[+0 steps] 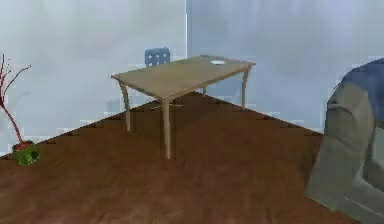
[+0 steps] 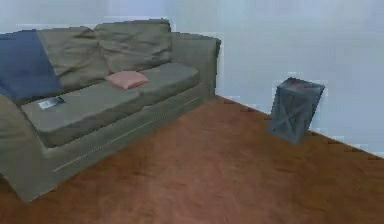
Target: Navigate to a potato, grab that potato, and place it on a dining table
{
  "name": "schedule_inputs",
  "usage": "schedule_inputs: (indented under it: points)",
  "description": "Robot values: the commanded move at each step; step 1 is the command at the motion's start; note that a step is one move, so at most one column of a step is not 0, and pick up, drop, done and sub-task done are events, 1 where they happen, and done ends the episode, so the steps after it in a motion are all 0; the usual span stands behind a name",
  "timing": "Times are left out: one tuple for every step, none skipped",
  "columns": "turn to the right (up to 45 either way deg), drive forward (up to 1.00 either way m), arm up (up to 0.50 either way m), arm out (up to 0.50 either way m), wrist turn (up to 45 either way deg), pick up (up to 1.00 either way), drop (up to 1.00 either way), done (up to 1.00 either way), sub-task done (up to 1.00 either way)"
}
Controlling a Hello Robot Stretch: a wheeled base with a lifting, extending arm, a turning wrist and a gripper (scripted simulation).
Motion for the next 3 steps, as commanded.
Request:
schedule_inputs:
  points:
    - [-42.0, 0.00, 0.00, 0.00, 0.0, 0.00, 0.00, 0.00, 0.00]
    - [0.0, 0.15, 0.00, 0.00, 0.0, 0.00, 0.00, 0.00, 0.00]
    - [-45.0, 0.00, 0.00, 0.00, 0.0, 0.00, 0.00, 0.00, 0.00]
